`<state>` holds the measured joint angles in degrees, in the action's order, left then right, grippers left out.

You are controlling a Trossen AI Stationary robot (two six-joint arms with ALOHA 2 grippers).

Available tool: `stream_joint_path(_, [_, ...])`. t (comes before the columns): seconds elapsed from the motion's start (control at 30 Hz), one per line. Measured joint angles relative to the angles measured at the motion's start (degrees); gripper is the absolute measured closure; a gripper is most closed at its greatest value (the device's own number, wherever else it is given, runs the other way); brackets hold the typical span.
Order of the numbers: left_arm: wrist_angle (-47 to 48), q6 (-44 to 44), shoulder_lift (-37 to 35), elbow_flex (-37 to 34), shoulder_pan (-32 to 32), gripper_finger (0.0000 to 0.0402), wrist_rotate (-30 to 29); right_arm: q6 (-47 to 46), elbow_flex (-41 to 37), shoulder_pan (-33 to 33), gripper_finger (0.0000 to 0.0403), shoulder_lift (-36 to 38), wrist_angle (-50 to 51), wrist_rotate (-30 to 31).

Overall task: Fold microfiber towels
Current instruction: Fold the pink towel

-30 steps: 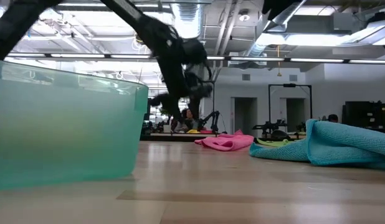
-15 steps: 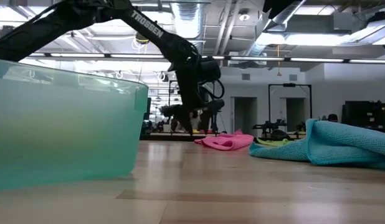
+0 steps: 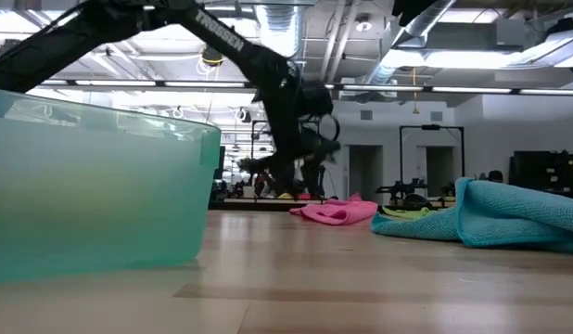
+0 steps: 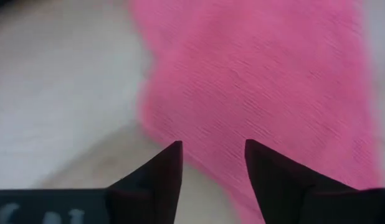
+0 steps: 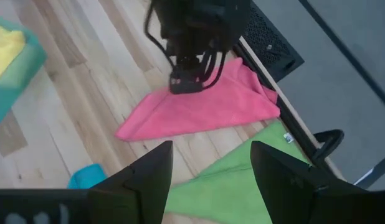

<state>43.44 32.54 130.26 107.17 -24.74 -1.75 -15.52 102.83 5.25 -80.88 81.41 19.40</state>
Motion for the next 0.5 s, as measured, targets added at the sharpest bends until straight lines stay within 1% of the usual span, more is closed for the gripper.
stream_joint_path(0.1, [0.4, -2.5, -5.1, 0.4, 1.8, 0.0255, 3.1, 3.9, 0.0, 0.0, 0.0163, 0.0, -0.2, 0.0])
stream_joint_path(0.2, [3.8, -5.6, -13.2, 0.7, 3.9, 0.0266, 2.6, 9.3, 0.0, 1.2, 0.0163, 0.0, -2.2, 0.0])
stream_joint_path(0.3, [8.1, -7.4, -21.6, 0.6, 6.1, 0.0271, 1.8, 14.5, 0.0, 3.6, 0.0163, -1.1, -6.9, -0.6])
stream_joint_path(0.33, [9.0, -8.0, -24.7, 0.6, 7.0, 0.0271, 1.4, 16.5, 0.0, 4.8, 0.0163, -1.8, -8.6, -2.6])
stream_joint_path(0.4, [10.5, -8.1, -30.8, 0.7, 8.9, 0.0271, -0.2, 20.2, 0.1, 7.2, 0.0163, -4.0, -12.7, -8.4])
stream_joint_path(0.43, [11.7, -7.6, -33.6, 0.7, 9.9, 0.0271, -1.5, 21.8, 0.1, 8.4, 0.0163, -5.4, -14.8, -11.2])
stream_joint_path(0.5, [13.9, -5.6, -38.3, 0.7, 12.1, 0.0271, -5.2, 25.7, 0.1, 10.6, 0.0163, -9.1, -18.1, -14.6])
